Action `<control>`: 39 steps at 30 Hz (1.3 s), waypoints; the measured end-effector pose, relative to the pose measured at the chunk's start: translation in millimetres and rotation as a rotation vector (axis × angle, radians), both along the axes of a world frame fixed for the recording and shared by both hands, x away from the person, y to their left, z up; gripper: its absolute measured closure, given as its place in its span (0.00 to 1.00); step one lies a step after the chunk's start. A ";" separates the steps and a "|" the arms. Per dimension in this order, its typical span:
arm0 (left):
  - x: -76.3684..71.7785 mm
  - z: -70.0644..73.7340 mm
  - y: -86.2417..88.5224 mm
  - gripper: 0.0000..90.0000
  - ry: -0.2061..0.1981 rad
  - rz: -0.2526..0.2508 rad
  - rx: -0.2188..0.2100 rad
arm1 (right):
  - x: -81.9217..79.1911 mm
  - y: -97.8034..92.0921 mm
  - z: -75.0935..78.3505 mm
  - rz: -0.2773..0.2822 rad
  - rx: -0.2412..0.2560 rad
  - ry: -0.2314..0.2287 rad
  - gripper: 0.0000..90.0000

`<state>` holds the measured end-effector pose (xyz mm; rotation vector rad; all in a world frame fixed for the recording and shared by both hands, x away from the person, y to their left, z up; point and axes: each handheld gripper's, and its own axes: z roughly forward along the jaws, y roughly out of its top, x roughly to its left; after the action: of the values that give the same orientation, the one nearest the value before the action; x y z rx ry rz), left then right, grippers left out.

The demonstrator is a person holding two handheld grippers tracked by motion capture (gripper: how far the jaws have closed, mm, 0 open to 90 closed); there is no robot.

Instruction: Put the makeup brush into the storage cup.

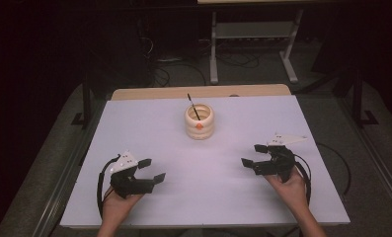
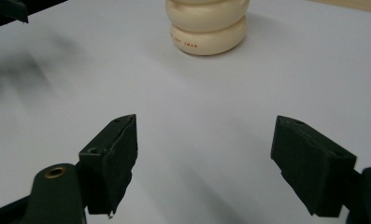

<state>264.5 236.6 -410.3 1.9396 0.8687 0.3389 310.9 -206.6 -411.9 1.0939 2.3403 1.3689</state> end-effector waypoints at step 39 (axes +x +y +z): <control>-0.5 -11.2 1.0 0.23 0.008 -0.015 0.060 | -32.9 -30.9 -7.8 -0.042 0.013 -0.031 0.17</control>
<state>264.0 237.6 -421.5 2.0034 0.8580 0.3525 278.0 -237.4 -419.7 1.1108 2.2766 1.3775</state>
